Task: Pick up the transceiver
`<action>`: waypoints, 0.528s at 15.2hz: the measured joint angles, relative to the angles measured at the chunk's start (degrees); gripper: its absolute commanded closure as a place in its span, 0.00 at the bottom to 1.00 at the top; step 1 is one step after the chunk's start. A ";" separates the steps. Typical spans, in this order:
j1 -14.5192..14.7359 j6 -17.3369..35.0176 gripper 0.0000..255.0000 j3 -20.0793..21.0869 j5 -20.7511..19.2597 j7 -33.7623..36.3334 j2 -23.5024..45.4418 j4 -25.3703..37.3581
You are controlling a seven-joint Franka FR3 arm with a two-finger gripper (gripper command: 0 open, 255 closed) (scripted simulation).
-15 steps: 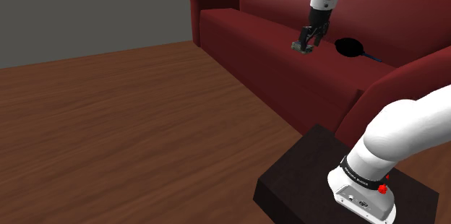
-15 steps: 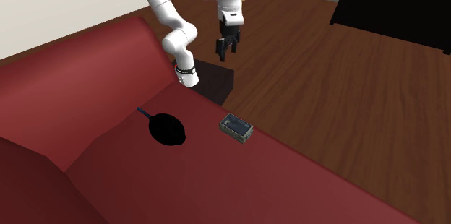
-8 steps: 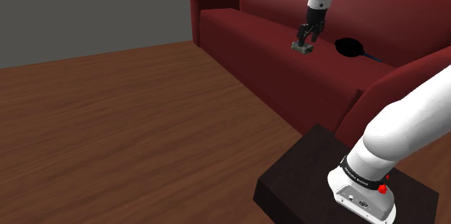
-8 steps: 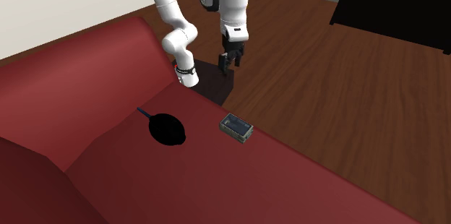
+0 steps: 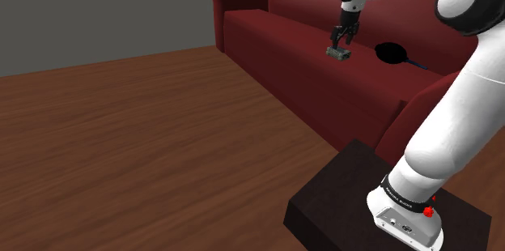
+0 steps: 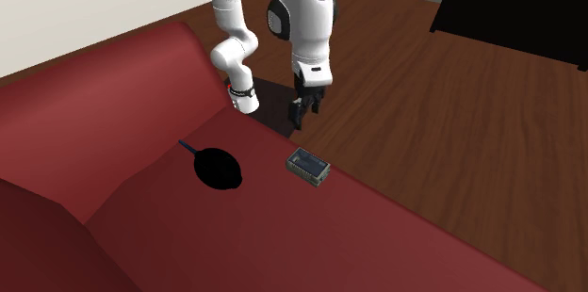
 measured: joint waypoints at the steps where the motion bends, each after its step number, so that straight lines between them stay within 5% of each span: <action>1: -0.76 -0.23 0.00 -0.66 1.27 -1.51 2.52 2.60; 8: -7.68 -3.51 0.00 -1.86 10.29 -8.56 20.70 22.68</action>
